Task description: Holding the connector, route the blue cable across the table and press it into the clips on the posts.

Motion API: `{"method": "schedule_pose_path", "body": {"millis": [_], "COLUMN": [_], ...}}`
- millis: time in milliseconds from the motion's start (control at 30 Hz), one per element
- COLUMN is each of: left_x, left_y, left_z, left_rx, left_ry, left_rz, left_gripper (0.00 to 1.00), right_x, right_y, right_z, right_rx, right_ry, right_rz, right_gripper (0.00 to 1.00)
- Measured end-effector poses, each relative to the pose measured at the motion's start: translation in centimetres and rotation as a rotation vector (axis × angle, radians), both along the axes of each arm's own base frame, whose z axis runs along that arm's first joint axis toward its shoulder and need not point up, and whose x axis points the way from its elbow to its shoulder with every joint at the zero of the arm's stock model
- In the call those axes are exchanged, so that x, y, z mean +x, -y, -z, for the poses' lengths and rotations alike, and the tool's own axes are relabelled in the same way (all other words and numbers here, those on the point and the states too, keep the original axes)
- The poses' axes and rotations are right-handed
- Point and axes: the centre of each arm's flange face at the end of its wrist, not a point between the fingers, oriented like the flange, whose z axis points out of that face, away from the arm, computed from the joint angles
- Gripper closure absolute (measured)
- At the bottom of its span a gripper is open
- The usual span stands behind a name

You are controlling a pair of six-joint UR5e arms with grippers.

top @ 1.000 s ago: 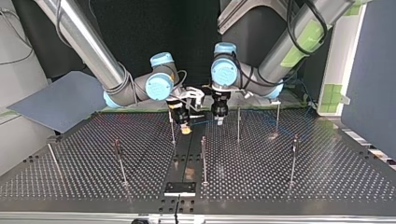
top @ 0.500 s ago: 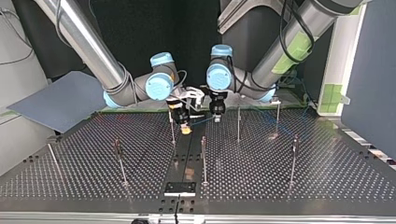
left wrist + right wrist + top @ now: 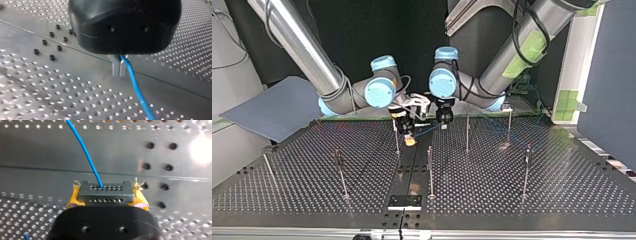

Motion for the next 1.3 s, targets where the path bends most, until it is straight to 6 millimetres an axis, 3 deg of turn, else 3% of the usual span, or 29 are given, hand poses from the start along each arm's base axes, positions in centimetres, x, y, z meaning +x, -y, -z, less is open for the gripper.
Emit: {"method": "schedule_pose_path", "body": {"millis": [633, 1067, 1167, 1300], "left_x": [-2.6, -5.0, -5.6, -5.8], "left_y": [-1.6, -2.7, -3.0, -3.3], "left_z": [-11.0, -18.0, -19.9, -21.9], "left_rx": [-0.040, -0.088, -0.104, -0.133], "left_ry": [0.121, 0.225, 0.259, 0.318], "left_rz": [-0.072, -0.088, -0.088, -0.072], "left_gripper": [1.00, 1.00, 1.00, 1.00], "right_x": [-3.0, -5.0, -5.4, -5.7], "right_y": [-3.2, -6.7, -7.2, -7.0], "right_z": [-11.4, -19.2, -20.5, -20.8], "right_rx": [0.004, -0.036, -0.049, -0.050], "right_ry": [0.057, 0.095, 0.108, 0.113], "right_rz": [0.006, -0.019, -0.025, -0.030], "right_gripper": [1.00, 1.00, 1.00, 1.00]}}
